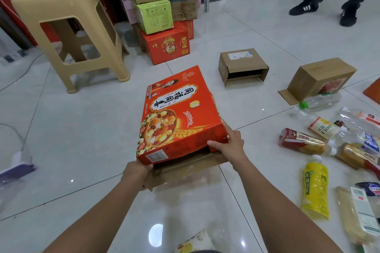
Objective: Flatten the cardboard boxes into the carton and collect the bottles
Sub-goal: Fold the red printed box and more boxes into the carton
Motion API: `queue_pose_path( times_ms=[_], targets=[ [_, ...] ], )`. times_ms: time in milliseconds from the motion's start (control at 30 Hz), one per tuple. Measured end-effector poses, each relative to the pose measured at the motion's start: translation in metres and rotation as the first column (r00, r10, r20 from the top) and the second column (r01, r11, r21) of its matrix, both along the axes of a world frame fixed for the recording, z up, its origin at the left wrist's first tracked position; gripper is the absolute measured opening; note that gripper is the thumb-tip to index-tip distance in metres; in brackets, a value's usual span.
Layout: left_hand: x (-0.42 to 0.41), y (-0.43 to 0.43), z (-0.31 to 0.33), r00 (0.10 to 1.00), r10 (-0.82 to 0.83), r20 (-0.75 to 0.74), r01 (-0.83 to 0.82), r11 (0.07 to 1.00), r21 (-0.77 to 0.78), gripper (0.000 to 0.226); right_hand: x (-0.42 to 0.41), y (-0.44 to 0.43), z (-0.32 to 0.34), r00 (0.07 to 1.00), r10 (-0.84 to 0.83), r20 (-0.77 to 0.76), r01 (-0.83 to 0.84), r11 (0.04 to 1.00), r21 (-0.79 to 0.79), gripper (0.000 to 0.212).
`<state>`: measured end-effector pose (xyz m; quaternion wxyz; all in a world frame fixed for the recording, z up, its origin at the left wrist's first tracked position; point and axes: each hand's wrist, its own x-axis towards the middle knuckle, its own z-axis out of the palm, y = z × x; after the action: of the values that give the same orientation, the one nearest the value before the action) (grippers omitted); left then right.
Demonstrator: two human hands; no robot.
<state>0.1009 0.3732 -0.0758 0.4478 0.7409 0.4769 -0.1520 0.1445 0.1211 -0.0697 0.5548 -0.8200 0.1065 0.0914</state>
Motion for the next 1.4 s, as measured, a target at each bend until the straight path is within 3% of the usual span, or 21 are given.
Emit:
queue_pose_path(
  times_ms=[100,200,267,367,500,600,700,867,933,1100,1233,1400],
  targets=[
    [0.008,-0.006,0.004,1.000,0.008,-0.022,-0.008,1.000,-0.007,0.020,0.015,-0.005,0.015,0.997,-0.033,-0.065,0.040,0.993,0.112,0.070],
    [0.017,-0.008,0.005,0.999,0.031,-0.022,-0.032,0.999,-0.024,0.015,0.026,-0.011,0.028,0.995,0.090,-0.052,-0.079,0.979,0.185,0.086],
    [0.020,-0.007,0.005,1.000,0.023,-0.021,-0.024,0.999,-0.040,0.014,0.027,-0.011,0.028,0.980,0.199,-0.019,-0.194,0.969,0.153,0.105],
    [0.023,-0.001,0.013,0.998,-0.061,-0.004,0.061,0.998,-0.007,0.014,0.025,-0.012,0.022,0.977,0.213,0.006,-0.213,0.976,0.049,0.118],
    [0.031,0.024,0.025,0.982,-0.188,-0.013,0.188,0.976,0.112,0.021,0.019,-0.021,0.014,0.877,0.454,-0.156,-0.421,0.883,0.207,0.137],
    [0.040,0.038,0.033,0.971,-0.236,-0.040,0.239,0.954,0.178,0.022,0.016,-0.014,0.011,0.846,0.495,-0.197,-0.489,0.868,0.082,0.140],
    [0.045,0.040,0.039,0.940,-0.331,-0.086,0.342,0.915,0.214,0.022,0.014,-0.011,0.004,0.877,0.450,-0.165,-0.448,0.892,0.051,0.130],
    [0.050,0.039,0.049,0.763,-0.629,-0.147,0.644,0.724,0.247,0.024,0.017,-0.020,0.000,0.986,0.146,-0.076,-0.145,0.989,0.027,0.070],
    [0.048,0.037,0.053,0.738,-0.664,-0.122,0.674,0.715,0.185,0.023,0.015,-0.021,0.000,0.993,0.096,-0.065,-0.096,0.995,-0.004,0.057],
    [0.032,0.032,0.051,0.819,-0.573,-0.042,0.569,0.819,-0.073,0.020,0.009,-0.021,-0.006,0.999,0.042,-0.027,-0.045,0.990,-0.132,0.044],
    [0.021,0.017,0.042,0.927,-0.362,0.102,0.373,0.848,-0.376,0.029,0.011,-0.023,-0.007,0.999,0.036,0.012,-0.031,0.969,-0.244,0.048],
    [0.015,0.015,0.026,0.946,-0.290,0.143,0.322,0.887,-0.331,0.052,0.012,-0.022,0.002,0.978,0.182,-0.099,-0.205,0.917,-0.341,0.064]
  ],
)
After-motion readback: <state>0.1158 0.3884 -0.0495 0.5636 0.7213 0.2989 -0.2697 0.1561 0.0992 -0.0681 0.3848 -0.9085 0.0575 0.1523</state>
